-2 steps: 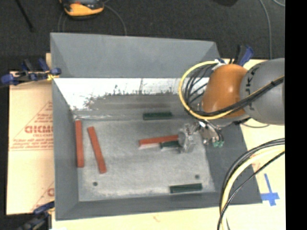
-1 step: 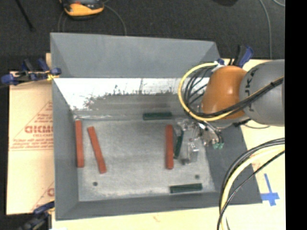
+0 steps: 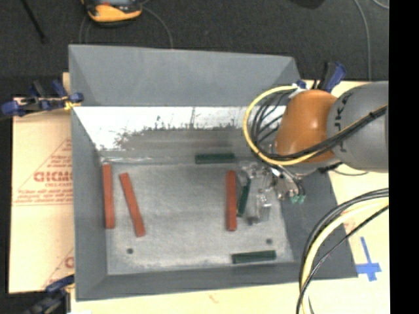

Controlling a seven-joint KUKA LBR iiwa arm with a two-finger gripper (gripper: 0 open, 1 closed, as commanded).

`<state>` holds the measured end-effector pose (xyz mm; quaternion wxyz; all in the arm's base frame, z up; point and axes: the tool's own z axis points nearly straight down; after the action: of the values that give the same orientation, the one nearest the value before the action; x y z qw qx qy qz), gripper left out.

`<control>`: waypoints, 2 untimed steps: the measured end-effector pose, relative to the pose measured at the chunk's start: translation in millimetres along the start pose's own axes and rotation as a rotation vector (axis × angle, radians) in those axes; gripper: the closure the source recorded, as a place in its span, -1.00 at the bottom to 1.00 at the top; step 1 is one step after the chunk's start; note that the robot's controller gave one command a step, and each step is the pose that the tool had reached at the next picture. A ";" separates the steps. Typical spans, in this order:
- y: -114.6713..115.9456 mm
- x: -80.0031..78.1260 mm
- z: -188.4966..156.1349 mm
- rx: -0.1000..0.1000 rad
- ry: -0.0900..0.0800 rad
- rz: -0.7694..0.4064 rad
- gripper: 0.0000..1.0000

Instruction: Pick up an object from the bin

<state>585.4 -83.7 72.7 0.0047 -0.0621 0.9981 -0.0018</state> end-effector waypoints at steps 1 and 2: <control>7.1 -0.2 -7.9 -0.001 0.003 -0.136 -1.00; 54.2 -23.4 -21.4 -0.002 0.003 -0.368 -1.00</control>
Offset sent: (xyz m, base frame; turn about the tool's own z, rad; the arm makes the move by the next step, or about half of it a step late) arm 0.0276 0.0941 0.0277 -0.4026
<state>601.7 -27.0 94.1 0.0026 -0.2436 0.9699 -0.0015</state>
